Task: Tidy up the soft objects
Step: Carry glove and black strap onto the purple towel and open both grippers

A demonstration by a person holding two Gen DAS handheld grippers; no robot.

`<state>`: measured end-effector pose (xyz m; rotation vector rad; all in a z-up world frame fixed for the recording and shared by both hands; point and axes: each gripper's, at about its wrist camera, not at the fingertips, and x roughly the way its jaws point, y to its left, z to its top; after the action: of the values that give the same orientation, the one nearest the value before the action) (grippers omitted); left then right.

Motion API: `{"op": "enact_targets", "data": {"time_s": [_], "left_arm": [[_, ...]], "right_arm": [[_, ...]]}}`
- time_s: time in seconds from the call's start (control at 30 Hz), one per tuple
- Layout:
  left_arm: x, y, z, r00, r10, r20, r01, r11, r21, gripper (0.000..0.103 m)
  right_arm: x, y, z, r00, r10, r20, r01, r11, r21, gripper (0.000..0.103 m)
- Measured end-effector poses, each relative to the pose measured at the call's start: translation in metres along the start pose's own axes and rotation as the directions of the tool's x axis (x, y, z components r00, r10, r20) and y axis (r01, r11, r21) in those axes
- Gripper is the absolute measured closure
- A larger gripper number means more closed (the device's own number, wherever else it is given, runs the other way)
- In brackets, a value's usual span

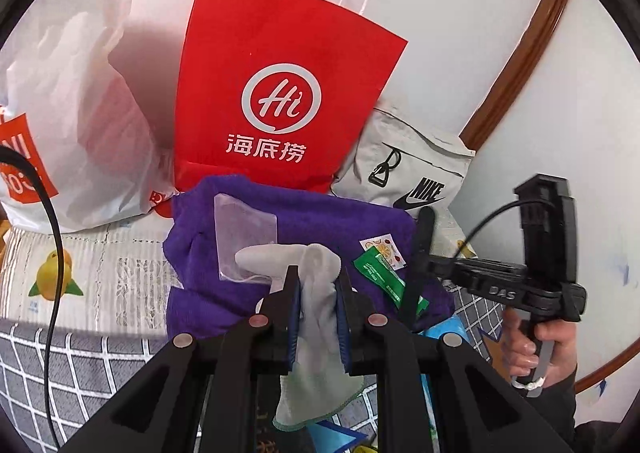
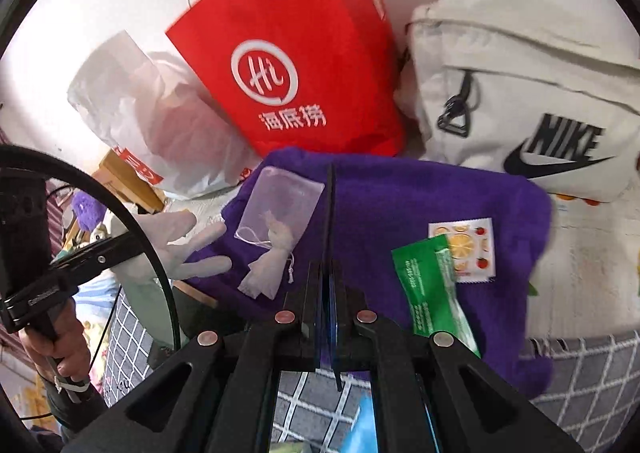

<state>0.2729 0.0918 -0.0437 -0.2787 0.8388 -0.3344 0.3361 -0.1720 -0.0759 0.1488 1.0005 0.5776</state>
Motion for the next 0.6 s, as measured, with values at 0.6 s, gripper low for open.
{"op": "enact_targets", "data": {"time_s": [0.6], "left_arm": [[0.040,0.008,0.016,0.999,-0.002,-0.043,0.003,1.000,0.007,0.088]], "right_arm": [[0.098,-0.037,0.019,0.968,-0.117,-0.223,0.121,0.993,0.006,0.099]]}}
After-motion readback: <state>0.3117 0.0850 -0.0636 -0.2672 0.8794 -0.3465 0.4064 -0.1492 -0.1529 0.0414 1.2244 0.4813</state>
